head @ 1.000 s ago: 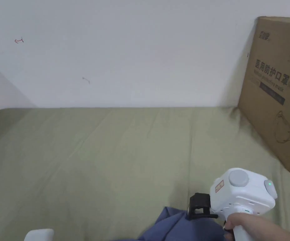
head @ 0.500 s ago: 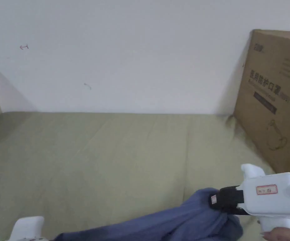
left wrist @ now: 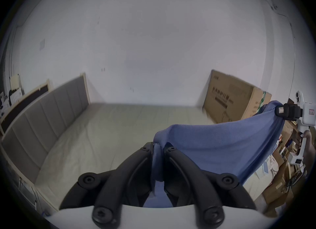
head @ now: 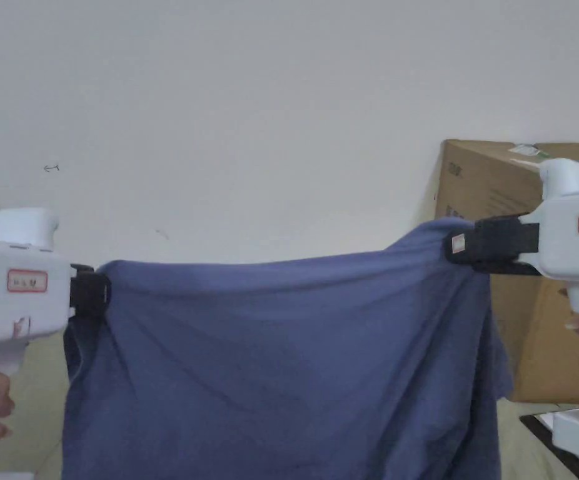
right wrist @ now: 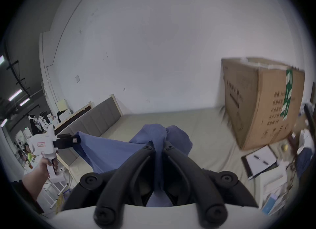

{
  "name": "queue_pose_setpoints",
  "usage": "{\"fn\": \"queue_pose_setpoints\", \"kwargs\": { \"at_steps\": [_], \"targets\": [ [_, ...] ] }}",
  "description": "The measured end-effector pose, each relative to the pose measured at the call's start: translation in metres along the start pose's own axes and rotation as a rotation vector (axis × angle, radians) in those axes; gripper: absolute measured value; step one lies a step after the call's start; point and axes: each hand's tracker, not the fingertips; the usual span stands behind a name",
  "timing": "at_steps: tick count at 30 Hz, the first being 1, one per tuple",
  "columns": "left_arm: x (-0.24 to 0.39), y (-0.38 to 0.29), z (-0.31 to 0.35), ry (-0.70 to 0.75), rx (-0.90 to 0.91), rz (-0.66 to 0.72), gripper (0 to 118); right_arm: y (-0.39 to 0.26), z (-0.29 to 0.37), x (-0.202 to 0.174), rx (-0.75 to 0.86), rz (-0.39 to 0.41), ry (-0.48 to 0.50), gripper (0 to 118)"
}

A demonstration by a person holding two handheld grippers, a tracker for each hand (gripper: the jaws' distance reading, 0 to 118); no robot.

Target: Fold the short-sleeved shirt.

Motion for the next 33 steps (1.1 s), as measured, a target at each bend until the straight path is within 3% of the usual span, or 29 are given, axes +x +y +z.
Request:
{"fn": "queue_pose_setpoints", "kwargs": {
  "at_steps": [4, 10, 16, 20, 25, 31, 33],
  "targets": [
    [0.009, 0.053, 0.002, 0.013, 0.05, -0.001, 8, 0.05, 0.0, -0.015, 0.028, 0.086, -0.05, 6],
    [0.016, 0.114, -0.032, 0.072, 0.114, -0.001, 8, 0.115, -0.042, -0.028, 0.04, 0.155, -0.144, 6],
    [0.019, 0.141, -0.079, 0.124, 0.153, -0.01, 8, 0.158, -0.094, -0.033, 0.085, 0.196, -0.235, 6],
    [0.013, 0.139, -0.109, 0.148, 0.151, -0.002, 8, 0.168, -0.119, -0.036, 0.105, 0.303, -0.259, 6],
    [0.004, 0.103, -0.146, 0.153, 0.114, 0.027, 8, 0.119, -0.159, -0.028, 0.089, 0.369, -0.32, 6],
    [0.004, 0.0, -0.165, 0.067, 0.002, 0.067, 8, -0.02, -0.178, 0.011, 0.022, 0.304, -0.344, 6],
    [0.005, -0.047, -0.162, 0.039, -0.059, 0.078, 8, -0.075, -0.172, 0.023, -0.029, 0.234, -0.306, 6]
  ]
}}
